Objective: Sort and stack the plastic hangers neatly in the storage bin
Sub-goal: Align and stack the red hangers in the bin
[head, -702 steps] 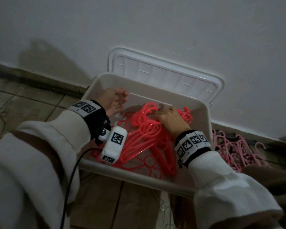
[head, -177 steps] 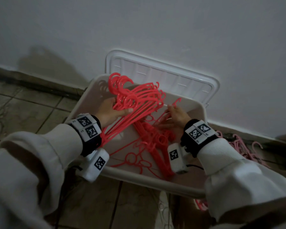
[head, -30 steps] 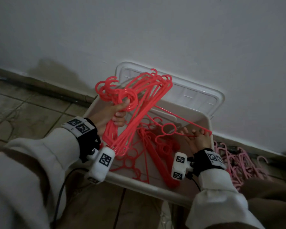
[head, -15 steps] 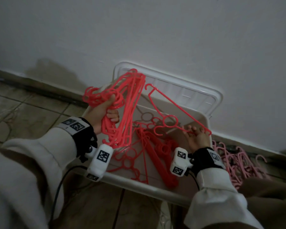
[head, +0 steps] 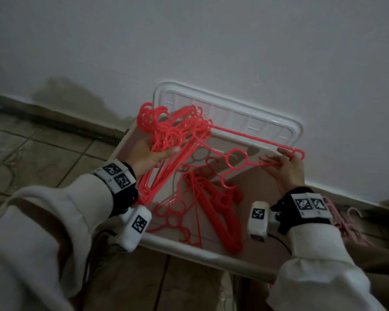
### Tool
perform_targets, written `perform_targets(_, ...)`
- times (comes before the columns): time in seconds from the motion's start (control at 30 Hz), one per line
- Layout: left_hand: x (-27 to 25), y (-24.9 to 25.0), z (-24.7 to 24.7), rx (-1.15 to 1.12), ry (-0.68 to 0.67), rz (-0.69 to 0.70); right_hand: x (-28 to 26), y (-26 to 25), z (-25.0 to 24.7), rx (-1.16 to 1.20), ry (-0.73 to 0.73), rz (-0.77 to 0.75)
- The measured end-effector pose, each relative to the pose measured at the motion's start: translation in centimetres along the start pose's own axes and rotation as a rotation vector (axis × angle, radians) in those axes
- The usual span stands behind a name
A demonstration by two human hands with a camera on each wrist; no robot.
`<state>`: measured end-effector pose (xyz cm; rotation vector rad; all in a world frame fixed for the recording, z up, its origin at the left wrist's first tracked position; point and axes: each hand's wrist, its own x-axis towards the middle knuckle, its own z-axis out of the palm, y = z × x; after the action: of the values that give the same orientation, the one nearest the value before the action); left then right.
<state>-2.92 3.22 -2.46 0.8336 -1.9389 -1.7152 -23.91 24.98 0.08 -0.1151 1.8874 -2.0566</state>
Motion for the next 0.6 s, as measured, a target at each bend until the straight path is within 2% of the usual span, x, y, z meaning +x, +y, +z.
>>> perform_targets(0.27, -0.3, 0.6, 0.2, 0.054, 0.103, 0.123, -0.7, -4.5, -1.2, -0.027, -0.078, -0.063)
perform_targets(0.47, -0.1, 0.3, 0.2, 0.067, 0.051, 0.121, -1.9, -6.0, -0.7, -0.017, -0.232, 0.144)
perform_targets(0.6, -0.5, 0.5, 0.5, 0.103, -0.061, 0.073, -2.4, -4.7, 1.1, -0.056, -0.287, 0.229)
